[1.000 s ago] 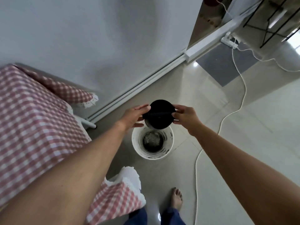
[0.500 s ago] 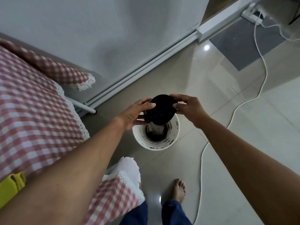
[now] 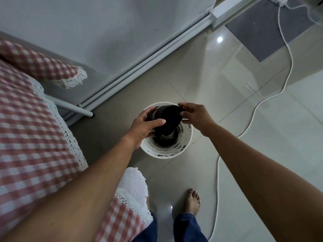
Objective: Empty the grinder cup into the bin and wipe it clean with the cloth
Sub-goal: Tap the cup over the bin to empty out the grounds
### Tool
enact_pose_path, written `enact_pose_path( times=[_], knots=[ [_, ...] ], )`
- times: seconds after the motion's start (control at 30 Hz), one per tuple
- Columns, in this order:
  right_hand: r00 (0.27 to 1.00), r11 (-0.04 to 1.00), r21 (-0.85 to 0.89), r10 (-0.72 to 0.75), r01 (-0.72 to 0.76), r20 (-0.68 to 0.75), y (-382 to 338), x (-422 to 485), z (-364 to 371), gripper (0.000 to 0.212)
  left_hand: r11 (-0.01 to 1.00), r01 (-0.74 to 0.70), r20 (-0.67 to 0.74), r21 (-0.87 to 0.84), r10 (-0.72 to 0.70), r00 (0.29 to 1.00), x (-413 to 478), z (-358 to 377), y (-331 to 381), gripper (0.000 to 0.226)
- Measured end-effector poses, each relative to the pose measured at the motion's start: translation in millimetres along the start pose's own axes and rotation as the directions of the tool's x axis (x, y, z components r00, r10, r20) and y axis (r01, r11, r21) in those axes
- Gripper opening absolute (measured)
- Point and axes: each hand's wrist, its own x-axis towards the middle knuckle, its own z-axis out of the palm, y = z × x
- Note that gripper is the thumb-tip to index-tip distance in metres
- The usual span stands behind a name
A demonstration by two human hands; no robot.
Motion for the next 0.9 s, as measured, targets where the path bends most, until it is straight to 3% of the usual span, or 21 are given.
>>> enact_pose_path(
  times=[0.17,0.33,0.53,0.73,0.9],
  knots=[
    [0.996,0.999,-0.024,0.036,-0.038,-0.085,45.7,26.0,2.8,0.037,0.997,-0.031,-0.089,0.064,0.037,0.995,23.6,3.0,-34.9,0.075],
    [0.962,0.935,-0.350,-0.040,-0.059,-0.270,89.8,40.7,2.5,0.040,0.978,-0.098,-0.184,0.183,0.132,0.974,49.0,3.8,-65.5,0.083],
    [0.979,0.793,-0.595,0.008,-0.130,-0.203,132.3,49.1,10.9,0.065,0.880,-0.137,-0.264,0.454,0.281,0.923,68.2,13.6,-87.8,0.080],
    [0.986,0.763,-0.637,0.000,-0.110,-0.169,149.0,46.7,12.1,0.084,0.704,-0.174,-0.265,0.688,0.467,0.844,76.9,20.6,-106.6,0.083],
    [0.987,0.779,-0.619,-0.002,-0.097,-0.158,159.3,48.9,6.6,0.082,0.428,-0.255,-0.129,0.867,0.687,0.716,76.2,19.0,-118.4,0.083]
  ],
)
